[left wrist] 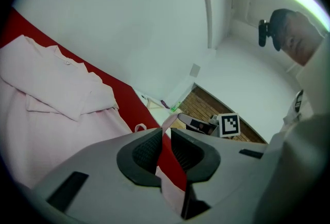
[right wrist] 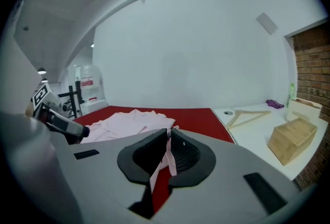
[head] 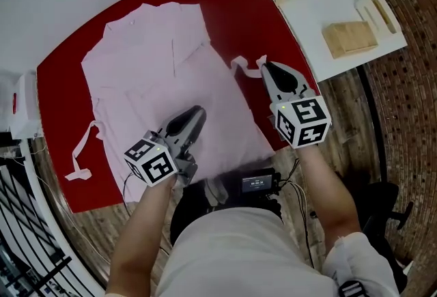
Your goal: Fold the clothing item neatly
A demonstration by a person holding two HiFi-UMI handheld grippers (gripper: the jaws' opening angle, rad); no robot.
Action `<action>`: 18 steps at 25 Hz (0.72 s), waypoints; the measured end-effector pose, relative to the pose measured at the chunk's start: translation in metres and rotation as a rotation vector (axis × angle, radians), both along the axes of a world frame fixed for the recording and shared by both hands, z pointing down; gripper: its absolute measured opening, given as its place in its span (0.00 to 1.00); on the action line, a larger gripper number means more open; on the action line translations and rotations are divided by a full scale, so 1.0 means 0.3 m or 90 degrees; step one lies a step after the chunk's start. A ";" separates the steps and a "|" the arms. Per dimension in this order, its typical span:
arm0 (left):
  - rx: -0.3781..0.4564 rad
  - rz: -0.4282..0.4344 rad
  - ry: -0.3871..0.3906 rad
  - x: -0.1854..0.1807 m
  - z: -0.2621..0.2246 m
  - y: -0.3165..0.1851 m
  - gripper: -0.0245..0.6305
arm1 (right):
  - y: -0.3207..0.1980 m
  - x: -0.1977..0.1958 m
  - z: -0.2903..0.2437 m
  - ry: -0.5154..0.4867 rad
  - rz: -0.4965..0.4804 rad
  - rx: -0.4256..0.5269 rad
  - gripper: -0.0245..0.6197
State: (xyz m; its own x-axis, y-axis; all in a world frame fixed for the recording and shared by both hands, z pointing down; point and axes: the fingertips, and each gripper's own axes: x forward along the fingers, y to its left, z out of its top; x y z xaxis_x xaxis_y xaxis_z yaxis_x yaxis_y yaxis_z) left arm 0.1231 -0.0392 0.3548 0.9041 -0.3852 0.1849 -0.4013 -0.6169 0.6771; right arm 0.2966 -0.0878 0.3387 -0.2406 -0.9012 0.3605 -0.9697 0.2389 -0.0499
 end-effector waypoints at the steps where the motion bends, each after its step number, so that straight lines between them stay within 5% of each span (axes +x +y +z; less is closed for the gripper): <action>1: -0.009 0.000 0.010 0.001 -0.003 -0.010 0.09 | 0.001 -0.039 -0.011 0.003 -0.013 0.005 0.09; 8: -0.053 0.015 0.067 0.012 -0.018 -0.069 0.21 | 0.009 -0.271 -0.045 0.023 -0.091 0.028 0.09; 18: -0.157 -0.037 0.180 -0.085 -0.012 -0.135 0.23 | 0.057 -0.598 -0.029 0.088 -0.233 0.046 0.09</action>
